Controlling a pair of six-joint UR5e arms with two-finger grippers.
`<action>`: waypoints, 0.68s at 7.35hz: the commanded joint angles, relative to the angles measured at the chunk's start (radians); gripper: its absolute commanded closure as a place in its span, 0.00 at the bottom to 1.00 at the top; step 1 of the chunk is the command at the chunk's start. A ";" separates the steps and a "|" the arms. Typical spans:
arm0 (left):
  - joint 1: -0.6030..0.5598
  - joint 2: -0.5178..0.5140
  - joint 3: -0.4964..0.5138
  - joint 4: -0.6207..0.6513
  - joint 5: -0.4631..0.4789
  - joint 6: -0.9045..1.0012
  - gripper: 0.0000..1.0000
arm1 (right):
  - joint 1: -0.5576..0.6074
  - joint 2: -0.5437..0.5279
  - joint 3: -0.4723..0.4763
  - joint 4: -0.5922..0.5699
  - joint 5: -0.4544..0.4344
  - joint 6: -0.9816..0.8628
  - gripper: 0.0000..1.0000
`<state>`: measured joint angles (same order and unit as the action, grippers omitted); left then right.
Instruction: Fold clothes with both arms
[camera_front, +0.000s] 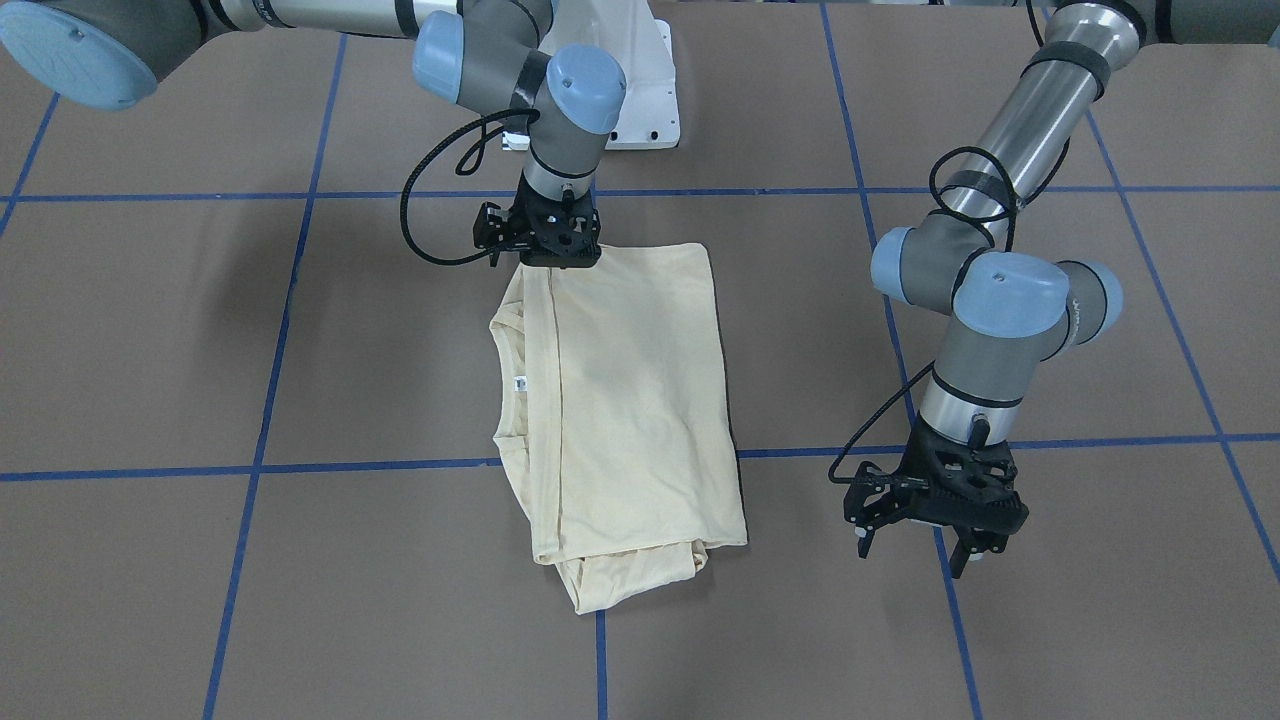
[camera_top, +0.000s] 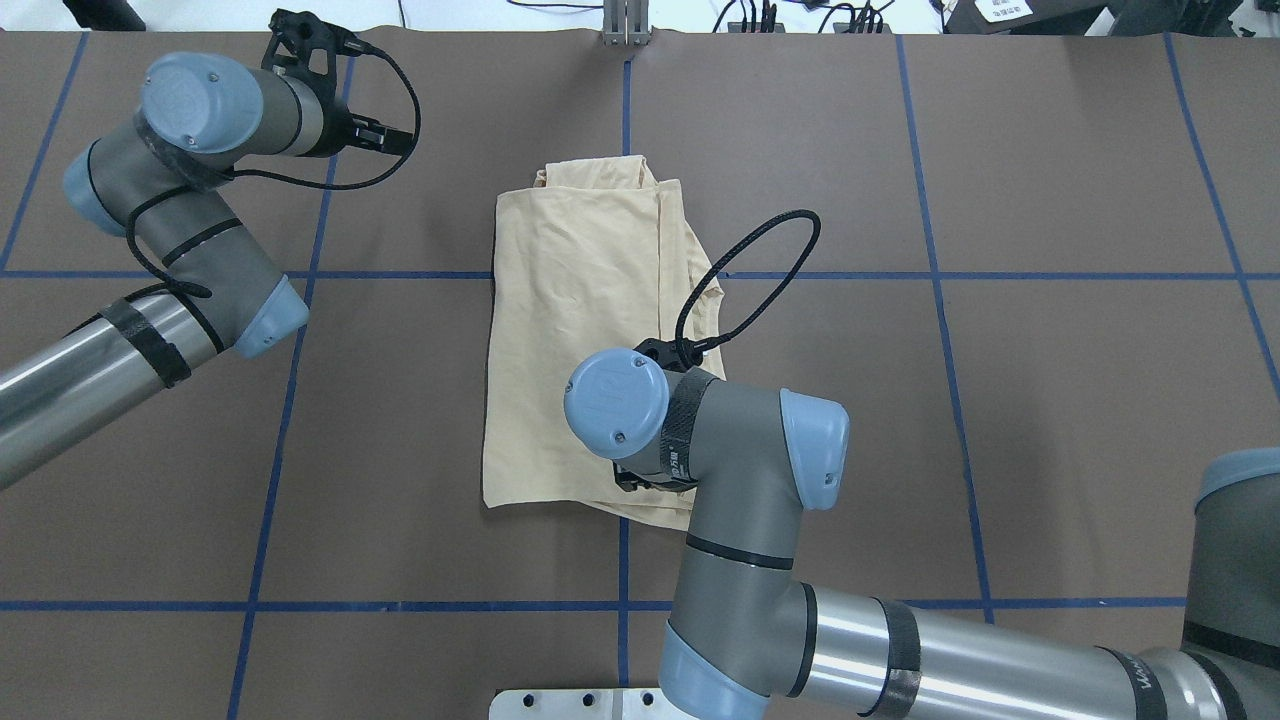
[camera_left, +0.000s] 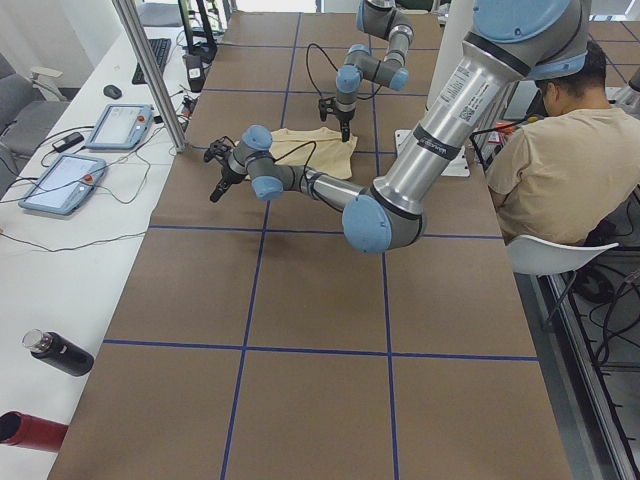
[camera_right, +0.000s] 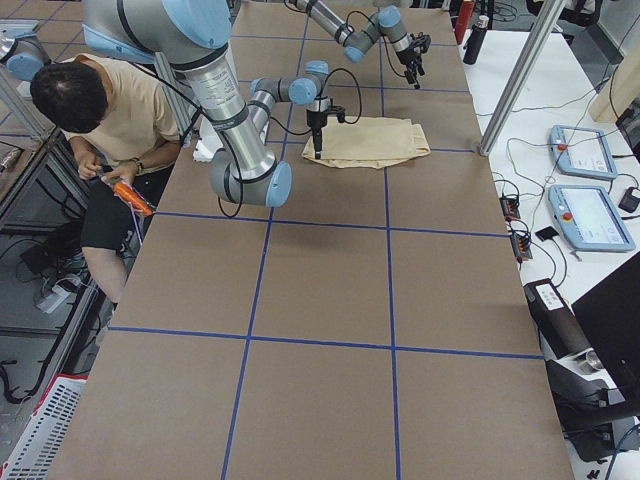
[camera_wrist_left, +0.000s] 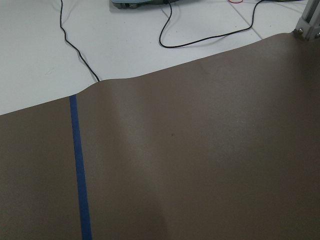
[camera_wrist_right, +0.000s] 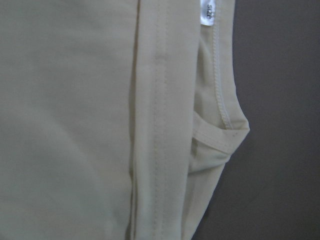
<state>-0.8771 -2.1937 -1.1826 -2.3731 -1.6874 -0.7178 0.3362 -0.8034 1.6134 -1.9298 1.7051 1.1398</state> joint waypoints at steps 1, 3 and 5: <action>0.001 0.000 0.001 0.000 0.000 0.000 0.00 | 0.000 -0.011 0.002 -0.020 -0.004 -0.017 0.00; 0.001 0.000 0.000 0.000 0.000 0.000 0.00 | 0.001 -0.028 0.003 -0.034 -0.008 -0.057 0.00; 0.001 0.000 0.001 0.000 0.000 0.000 0.00 | 0.026 -0.071 0.049 -0.055 -0.010 -0.109 0.00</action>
<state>-0.8759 -2.1936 -1.1822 -2.3737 -1.6874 -0.7179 0.3479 -0.8396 1.6283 -1.9731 1.6961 1.0644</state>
